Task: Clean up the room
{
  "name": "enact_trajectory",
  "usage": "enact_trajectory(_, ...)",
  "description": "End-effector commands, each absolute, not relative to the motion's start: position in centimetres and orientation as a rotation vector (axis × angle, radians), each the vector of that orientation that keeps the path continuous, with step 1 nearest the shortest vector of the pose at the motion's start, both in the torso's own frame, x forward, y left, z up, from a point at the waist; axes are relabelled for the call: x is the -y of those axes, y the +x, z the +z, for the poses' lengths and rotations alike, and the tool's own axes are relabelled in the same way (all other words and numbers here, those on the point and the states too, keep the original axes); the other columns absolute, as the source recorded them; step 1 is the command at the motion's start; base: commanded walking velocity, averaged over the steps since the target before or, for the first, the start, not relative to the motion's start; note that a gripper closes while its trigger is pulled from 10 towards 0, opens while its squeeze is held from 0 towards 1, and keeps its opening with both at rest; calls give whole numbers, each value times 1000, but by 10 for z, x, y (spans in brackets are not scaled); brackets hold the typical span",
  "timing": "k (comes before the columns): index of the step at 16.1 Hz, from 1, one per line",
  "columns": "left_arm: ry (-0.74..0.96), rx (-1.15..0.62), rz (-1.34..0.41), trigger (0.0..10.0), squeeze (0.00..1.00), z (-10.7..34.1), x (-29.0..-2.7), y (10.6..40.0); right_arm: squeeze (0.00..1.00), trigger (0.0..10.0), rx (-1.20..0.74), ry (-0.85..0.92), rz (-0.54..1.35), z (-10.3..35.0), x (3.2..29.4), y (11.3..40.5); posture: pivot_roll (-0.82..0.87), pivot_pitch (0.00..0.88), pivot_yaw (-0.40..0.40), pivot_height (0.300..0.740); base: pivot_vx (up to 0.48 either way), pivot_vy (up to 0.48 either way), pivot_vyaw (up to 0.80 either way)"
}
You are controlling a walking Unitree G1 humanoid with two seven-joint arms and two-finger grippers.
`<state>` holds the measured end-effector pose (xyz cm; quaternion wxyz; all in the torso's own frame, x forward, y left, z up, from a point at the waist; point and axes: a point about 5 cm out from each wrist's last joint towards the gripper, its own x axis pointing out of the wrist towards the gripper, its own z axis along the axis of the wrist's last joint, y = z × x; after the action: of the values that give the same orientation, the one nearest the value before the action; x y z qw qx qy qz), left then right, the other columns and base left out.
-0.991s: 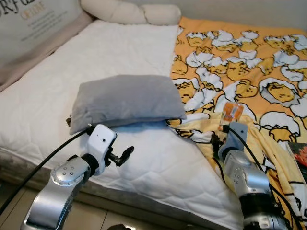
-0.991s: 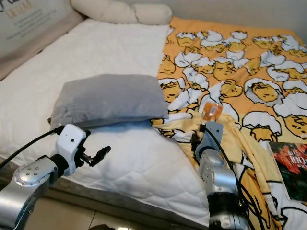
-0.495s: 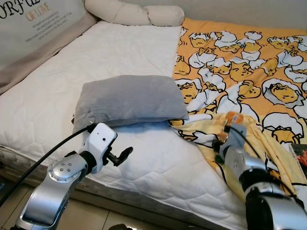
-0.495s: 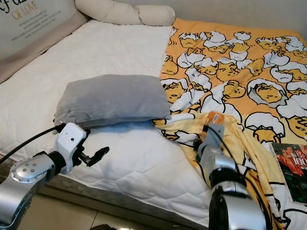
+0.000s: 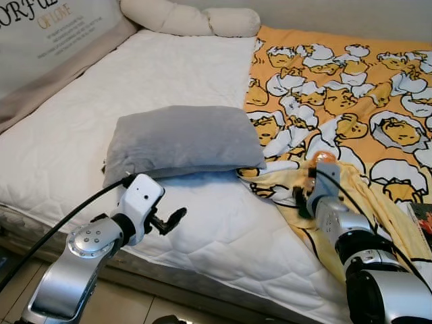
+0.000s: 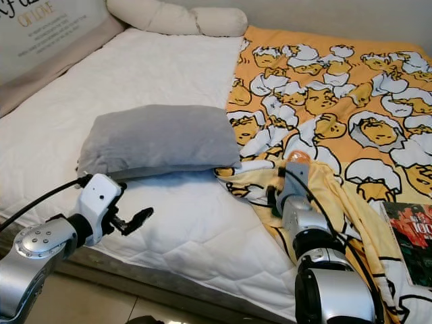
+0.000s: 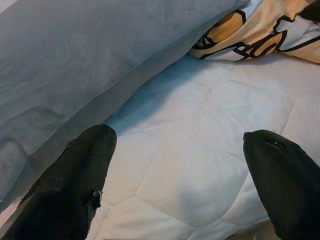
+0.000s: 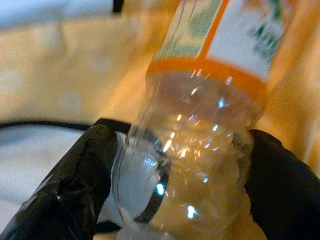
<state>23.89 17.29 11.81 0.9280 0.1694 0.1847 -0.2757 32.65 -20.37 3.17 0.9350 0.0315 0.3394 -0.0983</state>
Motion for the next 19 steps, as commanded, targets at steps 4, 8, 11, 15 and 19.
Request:
enact_trajectory(4,360,-381,-564,10000,0,119,-174,241,0,2235,-681,146,-208,34,201,330,-26,0,21,740,0,0,0)
enact_trajectory(8,365,-368,-558,10000,0,121,-175,244,0,0,-628,146,-224,42,205,336,-29,0,22,740,0,0,0)
enact_trajectory(11,363,-367,-559,10000,0,119,-174,245,0,0,-579,78,-197,48,206,339,-44,0,26,740,0,0,0)
enact_trajectory(15,351,-351,-545,10000,0,119,-172,248,0,0,-336,-80,-170,73,207,342,-60,0,22,740,0,0,0)
enact_trajectory(19,252,-284,-422,10000,0,123,-168,247,0,10000,-176,138,-137,91,196,314,-76,0,24,740,0,0,0)
